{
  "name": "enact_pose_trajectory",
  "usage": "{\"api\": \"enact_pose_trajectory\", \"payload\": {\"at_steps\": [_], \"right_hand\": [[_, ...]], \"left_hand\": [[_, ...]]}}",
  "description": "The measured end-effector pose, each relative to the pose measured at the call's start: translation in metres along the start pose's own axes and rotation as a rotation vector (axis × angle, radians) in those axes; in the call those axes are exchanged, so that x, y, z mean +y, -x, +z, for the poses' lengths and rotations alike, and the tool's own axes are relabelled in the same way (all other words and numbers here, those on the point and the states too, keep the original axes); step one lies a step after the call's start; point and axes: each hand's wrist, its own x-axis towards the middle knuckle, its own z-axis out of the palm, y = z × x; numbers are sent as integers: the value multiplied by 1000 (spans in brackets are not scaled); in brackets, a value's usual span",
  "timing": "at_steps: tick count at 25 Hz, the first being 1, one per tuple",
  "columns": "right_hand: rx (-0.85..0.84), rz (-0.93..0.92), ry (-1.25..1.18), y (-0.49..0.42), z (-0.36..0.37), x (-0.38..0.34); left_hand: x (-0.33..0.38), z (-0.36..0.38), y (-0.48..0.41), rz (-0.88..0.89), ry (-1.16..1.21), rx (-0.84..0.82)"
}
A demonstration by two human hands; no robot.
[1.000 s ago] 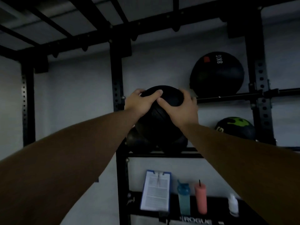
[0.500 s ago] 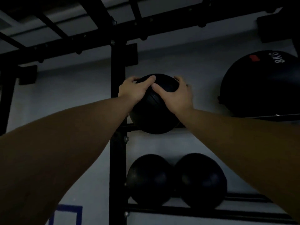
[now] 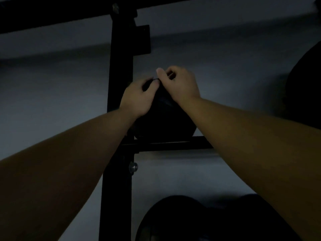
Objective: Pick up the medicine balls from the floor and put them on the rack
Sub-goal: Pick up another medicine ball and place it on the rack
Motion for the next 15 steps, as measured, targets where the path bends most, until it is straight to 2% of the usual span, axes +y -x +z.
{"api": "enact_pose_trajectory", "payload": {"at_steps": [2,4,6,9,12,15], "right_hand": [[-18,-65,237,-14,13,13],[-55,-101,578,-23,22,31],[-114,-33,727,-26,25,45],[-217,60,548,-10,19,54],[-376,29,275,35,0,56],[-549,32,257,81,-35,44]], "left_hand": [[-18,3,-1,47,-27,-96],[-37,12,4,-25,17,-143],[-50,24,5,-103,72,-163],[-55,28,3,-142,122,-167],[-45,26,6,-173,86,-195],[-19,22,19,-214,-76,-233]]}}
